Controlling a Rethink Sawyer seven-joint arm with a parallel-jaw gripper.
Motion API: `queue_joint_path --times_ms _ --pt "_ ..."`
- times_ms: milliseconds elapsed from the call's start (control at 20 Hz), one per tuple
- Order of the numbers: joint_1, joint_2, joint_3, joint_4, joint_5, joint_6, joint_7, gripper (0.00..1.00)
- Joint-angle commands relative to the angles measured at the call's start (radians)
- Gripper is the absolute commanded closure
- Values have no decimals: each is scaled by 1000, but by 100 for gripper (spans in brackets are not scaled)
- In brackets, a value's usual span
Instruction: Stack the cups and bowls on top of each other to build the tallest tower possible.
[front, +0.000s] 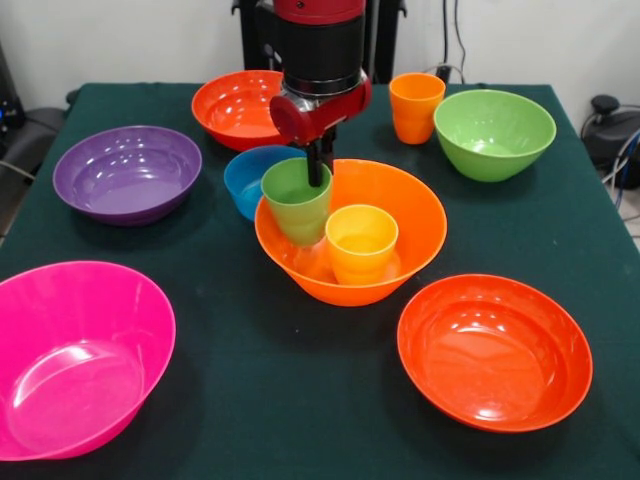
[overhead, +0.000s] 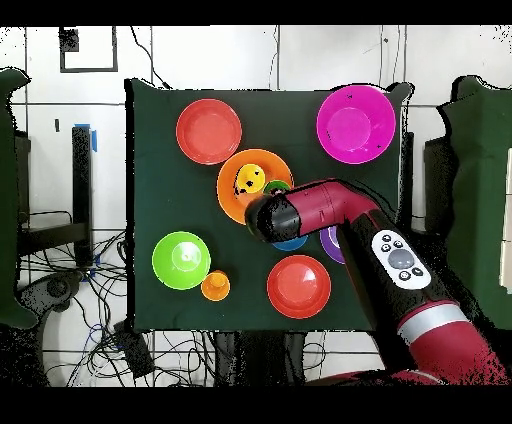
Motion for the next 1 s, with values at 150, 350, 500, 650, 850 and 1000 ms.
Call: queue_joint_path --times_ms 150,350,500,650,850,1000 --pt "54 61 -59 1 -35 -94 124 100" --pt "61 66 -67 1 -33 -110 127 100" --pt "68 70 -79 2 -33 -129 134 100" --pt "73 74 -87 1 -28 -140 134 100" --pt "79 76 -97 0 -24 -153 131 100" --pt "92 77 -111 -6 -23 -150 135 100"
